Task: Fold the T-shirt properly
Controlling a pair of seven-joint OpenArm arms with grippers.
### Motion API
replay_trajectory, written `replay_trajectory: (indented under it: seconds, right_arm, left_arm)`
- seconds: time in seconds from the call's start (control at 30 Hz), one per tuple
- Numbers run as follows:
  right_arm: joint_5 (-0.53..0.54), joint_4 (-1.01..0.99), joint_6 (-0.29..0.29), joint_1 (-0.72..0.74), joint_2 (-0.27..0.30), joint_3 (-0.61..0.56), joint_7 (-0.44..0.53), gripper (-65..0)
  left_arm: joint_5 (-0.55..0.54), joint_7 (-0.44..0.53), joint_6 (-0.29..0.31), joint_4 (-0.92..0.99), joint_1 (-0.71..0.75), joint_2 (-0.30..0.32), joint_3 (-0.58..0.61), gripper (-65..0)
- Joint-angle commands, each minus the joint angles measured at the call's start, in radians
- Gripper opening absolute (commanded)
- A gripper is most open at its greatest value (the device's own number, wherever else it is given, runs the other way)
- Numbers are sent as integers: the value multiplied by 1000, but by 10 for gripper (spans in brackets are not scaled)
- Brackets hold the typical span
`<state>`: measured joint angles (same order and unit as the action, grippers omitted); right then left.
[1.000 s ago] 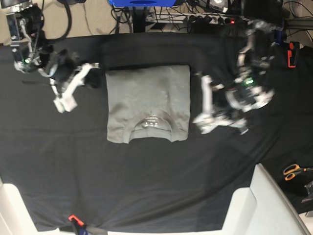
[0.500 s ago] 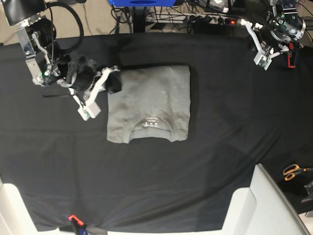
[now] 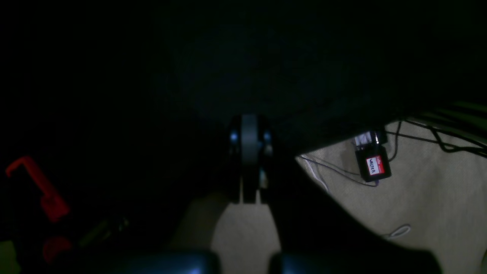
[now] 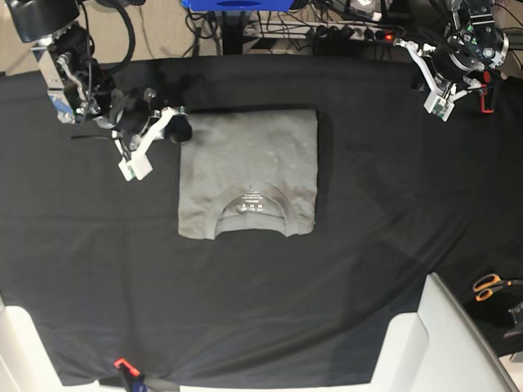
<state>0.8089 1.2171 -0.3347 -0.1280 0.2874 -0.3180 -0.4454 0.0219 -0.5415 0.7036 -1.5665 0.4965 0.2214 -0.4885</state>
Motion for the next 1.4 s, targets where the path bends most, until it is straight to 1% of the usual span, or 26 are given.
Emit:
replay_trajectory:
  seconds: [0.0,0.03,0.07,0.1,0.17,0.2,0.27,0.3,0.37,0.43,0.5,0.53,0.57,0.63,0.67,0.77,0.83,0.9,0.97,1.0,1.07,1.13,1.17,1.23,1.27,1.37]
  right_arm:
    - [-9,31,13,-5,8,6,12,-650]
    - [-9,56,21,-14,8,7,12,-650]
    - [-9,85,42,-22,8,7,13,-650]
    - [-9,114,75,-31,8,7,13,-650]
    - [-9,185,173,-58,13,15,27,-650]
    - [-9,221,202,-81,17,33,44,-650]
    - [-9,297,230,-134,32,78,67,-650]
    - [-10,329,239,-158,37,102,69,-650]
    - [-10,376,270,-198,65,135,61,-650]
    - [-10,428,334,-241,91,155,27,-650]
    - [-4,514,421,-309,115,187,-34,-650]
    - [-3,577,466,-352,120,210,-72,-650]
    - [-3,631,494,-393,121,230,-108,-650]
    - [-3,734,532,-476,114,270,-172,-650]
    - [-1,757,540,-513,102,277,-201,-650]
    - [-7,734,538,-571,42,276,-255,-650]
    - [-7,654,533,-588,11,268,-264,-650]
    - [-9,547,500,-582,-1,228,-260,-650]
    - [-9,407,452,-529,-1,176,-260,-650]
    - [-9,326,425,-499,-1,142,-260,-650]
    - [-9,137,378,-417,-1,78,-257,-650]
    - [-10,-79,355,-332,-3,4,-206,-650]
    - [-10,-205,354,-281,-6,-48,-158,-650]
    - [-10,-469,354,-180,-14,-183,-19,-650]
    - [-10,-589,354,-135,-32,-263,66,-650]
    - [-9,-1012,354,-11,-126,-541,392,-647]
  left_arm:
    - [-9,13,-5,-13,3,13,-5,-650]
    - [-9,13,-5,-13,3,13,-5,-650]
    - [-9,13,-5,-13,3,13,-2,-650]
    - [-9,13,-5,-13,3,13,0,-650]
    - [-9,13,-5,-15,3,13,1,-650]
    - [-9,13,-5,-16,3,13,1,-650]
    - [-13,14,-5,-19,11,2,1,-650]
    - [-35,14,-5,-19,12,-9,-6,-650]
    - [-86,13,-5,-19,29,-12,-3,-650]
    - [-130,14,-5,-28,72,-12,3,-650]
    - [-153,14,-5,-61,121,-18,4,-650]
    - [-156,16,-5,-81,153,-29,4,-650]
    - [-149,18,-5,-99,178,-40,4,-650]
    - [-149,18,-5,-127,230,-49,4,-650]
    - [-149,18,-5,-130,253,-49,4,-650]
    - [-147,19,-5,-101,291,-50,4,-650]
    - [-147,21,-5,-41,293,-50,4,-650]
    - [-147,51,-5,54,275,-49,4,-650]
    - [-147,142,-5,199,233,-49,12,-650]
    - [-145,194,-5,280,210,-41,37,-650]
    - [-142,294,-5,429,161,-7,109,-650]
    - [-107,378,-5,573,104,16,199,-650]
    - [-78,430,-5,654,67,20,238,-650]
    - [-9,539,-5,851,-19,22,314,-650]
    - [23,585,-5,958,-69,20,347,-650]
    - [123,745,-6,1366,-261,6,445,-650]
